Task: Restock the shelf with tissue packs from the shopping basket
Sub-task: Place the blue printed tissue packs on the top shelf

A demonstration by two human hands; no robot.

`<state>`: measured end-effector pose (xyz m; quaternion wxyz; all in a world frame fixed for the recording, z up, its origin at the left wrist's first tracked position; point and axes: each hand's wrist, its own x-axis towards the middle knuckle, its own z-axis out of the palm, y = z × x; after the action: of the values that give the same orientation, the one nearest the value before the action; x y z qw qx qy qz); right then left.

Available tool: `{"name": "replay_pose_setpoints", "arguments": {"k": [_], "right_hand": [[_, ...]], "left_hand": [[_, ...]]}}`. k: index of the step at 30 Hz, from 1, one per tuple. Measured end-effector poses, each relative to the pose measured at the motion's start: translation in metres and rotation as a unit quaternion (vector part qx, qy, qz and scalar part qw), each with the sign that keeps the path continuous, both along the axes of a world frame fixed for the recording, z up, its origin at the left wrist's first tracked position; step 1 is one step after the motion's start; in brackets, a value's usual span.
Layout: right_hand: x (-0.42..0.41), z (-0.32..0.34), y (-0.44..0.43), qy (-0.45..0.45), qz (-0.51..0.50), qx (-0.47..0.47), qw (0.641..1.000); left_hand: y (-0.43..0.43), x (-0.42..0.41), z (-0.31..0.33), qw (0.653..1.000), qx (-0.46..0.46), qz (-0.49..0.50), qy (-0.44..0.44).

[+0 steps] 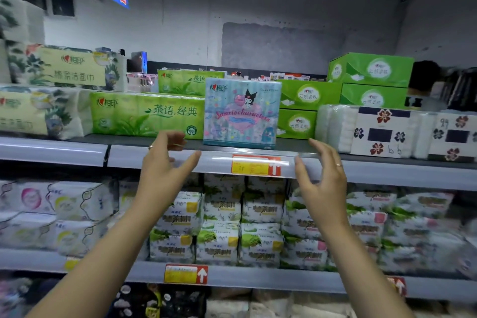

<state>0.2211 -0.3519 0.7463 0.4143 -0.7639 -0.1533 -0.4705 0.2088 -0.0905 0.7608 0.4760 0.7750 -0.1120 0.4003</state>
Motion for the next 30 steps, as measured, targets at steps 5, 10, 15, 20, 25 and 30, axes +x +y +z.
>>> {"name": "replay_pose_setpoints", "arguments": {"k": [5,10,15,20,25,30], "right_hand": [[-0.018,-0.016,-0.015,0.088,0.024,-0.027,0.995],[-0.024,-0.035,-0.022,0.133,0.075,0.003,0.988],[-0.023,-0.063,-0.025,0.183,0.114,0.033,0.976],[-0.028,-0.080,-0.027,0.209,0.138,0.076,0.965],[-0.032,-0.096,-0.024,0.224,0.136,0.101,0.960],[-0.039,-0.112,0.003,0.249,0.137,0.141,0.949]], "left_hand": [[-0.013,-0.017,-0.034,0.999,-0.016,0.008,0.035],[-0.018,-0.024,-0.068,0.990,-0.089,0.003,0.107],[-0.021,-0.033,-0.091,0.986,-0.098,0.010,0.133],[-0.024,-0.045,-0.111,0.982,-0.068,0.024,0.175],[-0.022,-0.056,-0.133,0.978,-0.046,0.033,0.200],[-0.014,-0.061,-0.146,0.961,-0.122,0.018,0.249]]}}
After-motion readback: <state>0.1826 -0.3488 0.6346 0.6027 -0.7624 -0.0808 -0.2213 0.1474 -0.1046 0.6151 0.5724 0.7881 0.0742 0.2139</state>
